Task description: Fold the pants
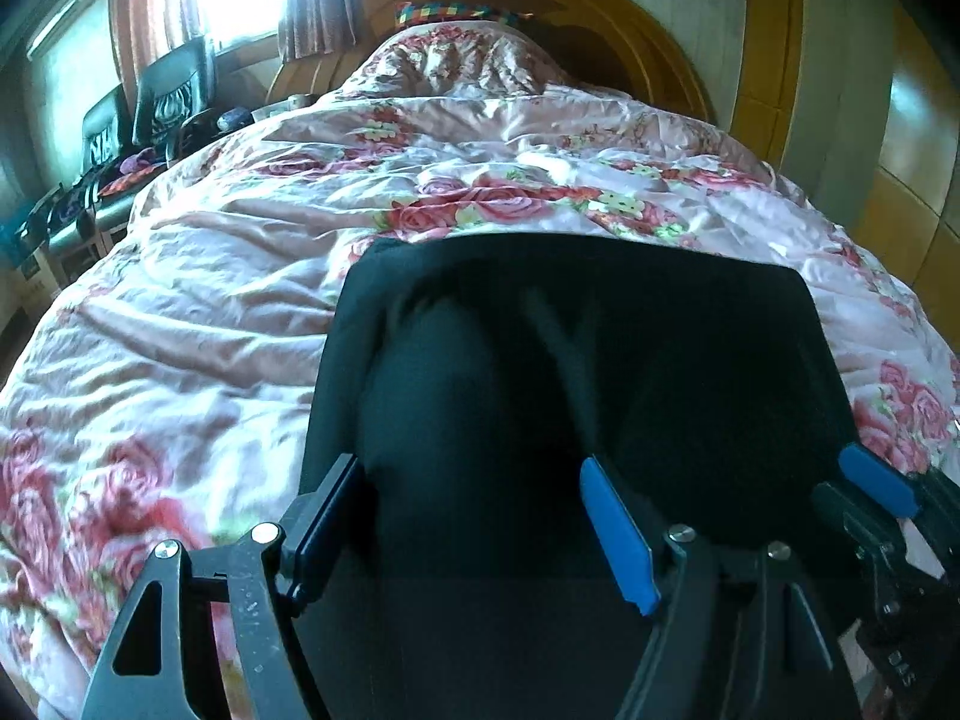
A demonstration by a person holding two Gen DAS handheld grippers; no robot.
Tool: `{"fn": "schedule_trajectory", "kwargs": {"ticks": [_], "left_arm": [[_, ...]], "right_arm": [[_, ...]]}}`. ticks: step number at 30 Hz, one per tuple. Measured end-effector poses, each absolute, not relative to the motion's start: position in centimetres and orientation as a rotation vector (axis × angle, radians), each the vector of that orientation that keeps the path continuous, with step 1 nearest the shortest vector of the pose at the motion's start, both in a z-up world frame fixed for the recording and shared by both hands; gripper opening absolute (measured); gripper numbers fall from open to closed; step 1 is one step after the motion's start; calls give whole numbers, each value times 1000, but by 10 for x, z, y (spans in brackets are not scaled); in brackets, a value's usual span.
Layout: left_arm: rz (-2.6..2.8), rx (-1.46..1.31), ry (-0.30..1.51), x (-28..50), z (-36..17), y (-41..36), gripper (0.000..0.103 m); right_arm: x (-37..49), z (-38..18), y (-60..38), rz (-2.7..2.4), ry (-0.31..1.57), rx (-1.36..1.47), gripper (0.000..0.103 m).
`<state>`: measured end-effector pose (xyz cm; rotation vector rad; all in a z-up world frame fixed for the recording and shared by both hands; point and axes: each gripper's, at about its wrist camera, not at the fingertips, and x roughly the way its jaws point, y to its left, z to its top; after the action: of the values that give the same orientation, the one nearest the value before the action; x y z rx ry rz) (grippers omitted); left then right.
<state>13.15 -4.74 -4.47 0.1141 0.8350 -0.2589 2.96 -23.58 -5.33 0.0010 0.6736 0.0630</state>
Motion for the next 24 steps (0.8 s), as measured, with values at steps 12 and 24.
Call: {"fn": "schedule_trajectory", "kwargs": {"ticks": [12, 24], "left_arm": [[-285, 84, 848, 93, -47, -35, 75], [-297, 63, 865, 79, -47, -25, 75]], "right_arm": [[20, -54, -239, 61, 704, 31, 37], [13, -54, -241, 62, 713, 52, 37]]}}
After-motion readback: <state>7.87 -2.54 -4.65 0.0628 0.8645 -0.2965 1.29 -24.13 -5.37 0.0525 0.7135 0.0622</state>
